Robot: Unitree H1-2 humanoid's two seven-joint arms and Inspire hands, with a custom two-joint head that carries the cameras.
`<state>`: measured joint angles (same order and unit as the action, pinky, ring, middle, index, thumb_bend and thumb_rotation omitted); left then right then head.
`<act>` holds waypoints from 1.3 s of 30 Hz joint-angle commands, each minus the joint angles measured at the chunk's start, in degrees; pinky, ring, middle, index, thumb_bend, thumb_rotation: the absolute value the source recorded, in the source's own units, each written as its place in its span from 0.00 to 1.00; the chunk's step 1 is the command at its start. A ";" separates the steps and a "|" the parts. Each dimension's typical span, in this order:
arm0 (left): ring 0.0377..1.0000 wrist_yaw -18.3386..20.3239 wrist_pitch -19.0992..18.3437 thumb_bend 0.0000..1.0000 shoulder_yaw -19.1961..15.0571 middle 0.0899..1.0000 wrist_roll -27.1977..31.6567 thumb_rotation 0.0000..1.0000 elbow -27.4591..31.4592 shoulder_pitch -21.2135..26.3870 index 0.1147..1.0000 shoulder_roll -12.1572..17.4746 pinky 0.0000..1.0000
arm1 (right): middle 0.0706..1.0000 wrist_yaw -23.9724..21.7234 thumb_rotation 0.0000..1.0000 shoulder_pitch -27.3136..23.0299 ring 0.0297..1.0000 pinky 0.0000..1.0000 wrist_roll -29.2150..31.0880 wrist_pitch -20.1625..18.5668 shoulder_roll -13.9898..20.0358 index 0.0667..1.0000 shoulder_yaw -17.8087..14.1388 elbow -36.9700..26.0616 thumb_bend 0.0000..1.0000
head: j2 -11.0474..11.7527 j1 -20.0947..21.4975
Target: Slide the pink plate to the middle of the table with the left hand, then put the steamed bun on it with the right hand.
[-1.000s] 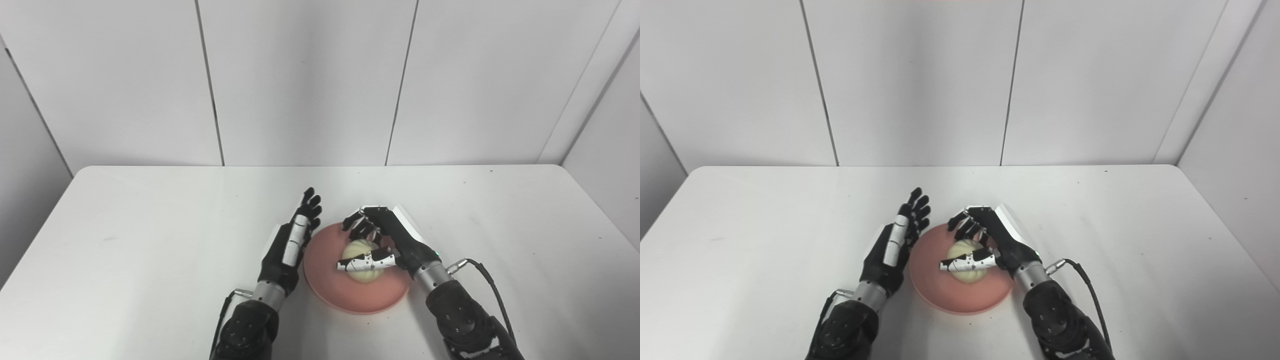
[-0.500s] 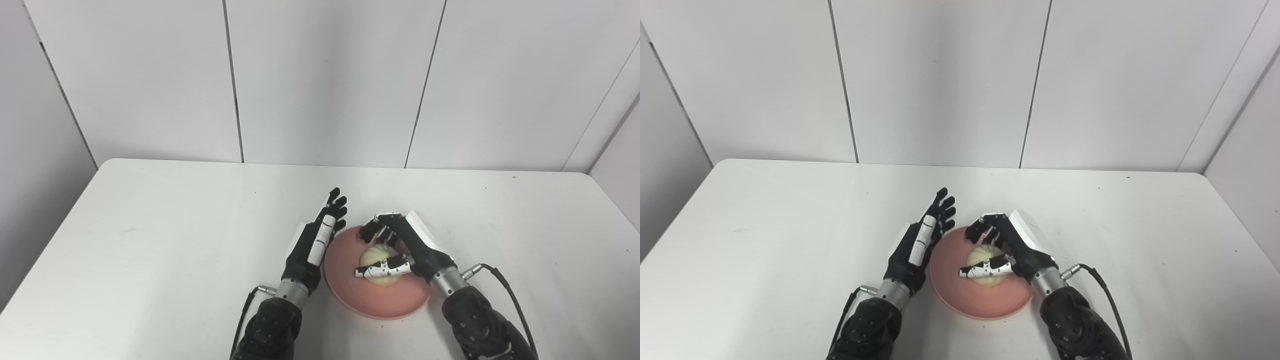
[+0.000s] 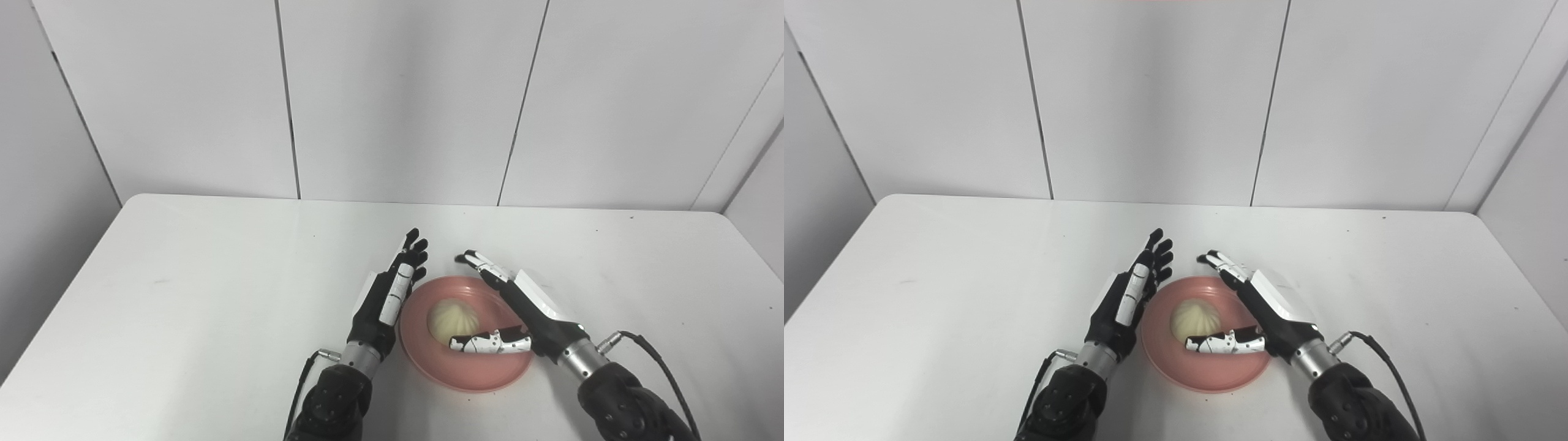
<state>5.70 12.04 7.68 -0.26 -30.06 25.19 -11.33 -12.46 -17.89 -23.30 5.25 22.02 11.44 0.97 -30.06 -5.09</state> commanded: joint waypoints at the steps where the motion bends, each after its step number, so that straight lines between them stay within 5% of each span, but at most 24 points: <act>1: 0.98 0.29 1.07 0.68 -0.02 0.97 0.73 1.00 -1.17 -2.58 0.97 -0.52 0.97 | 1.00 0.06 0.69 -0.07 1.00 1.00 2.47 1.74 1.18 0.98 -1.70 -1.58 0.70 | -0.02 -0.07; 8: 0.98 0.71 -0.42 0.69 0.36 0.98 0.28 1.00 1.83 -4.51 0.98 0.50 0.97 | 1.00 3.15 0.71 3.43 1.00 1.00 5.54 7.41 0.49 1.00 -4.29 -0.41 0.67 | 0.08 -1.12; 18: 1.00 3.02 -4.02 0.66 -0.54 0.99 2.51 1.00 8.08 -7.57 1.00 2.58 1.00 | 1.00 10.33 0.84 6.42 1.00 0.99 10.84 14.86 -6.61 1.00 -9.40 3.27 0.64 | 0.02 -1.90; 26: 1.00 3.99 -4.64 0.66 -0.80 1.00 3.35 1.00 11.07 -9.25 1.00 4.22 1.00 | 1.00 11.10 0.82 7.13 1.00 1.00 20.66 15.81 -11.97 1.00 -12.67 4.67 0.62 | -0.32 -2.17; 30: 1.00 3.60 -4.83 0.65 -0.93 1.00 3.16 1.00 12.72 -10.15 1.00 4.81 1.00 | 1.00 11.48 0.88 7.31 1.00 1.00 21.34 14.73 -13.20 1.00 -12.66 4.22 0.61 | -0.88 -2.26; 39: 1.00 1.18 -3.55 0.71 -2.27 1.00 1.68 1.00 14.74 -11.11 1.00 6.18 1.00 | 1.00 12.39 0.83 6.13 1.00 1.00 23.17 10.73 -17.22 1.00 -13.23 4.05 0.59 | -3.69 -0.92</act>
<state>7.84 7.31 6.01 1.99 -14.83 15.84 -6.24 -0.83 -10.94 -0.90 16.91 5.67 -1.49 5.63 -33.13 -6.42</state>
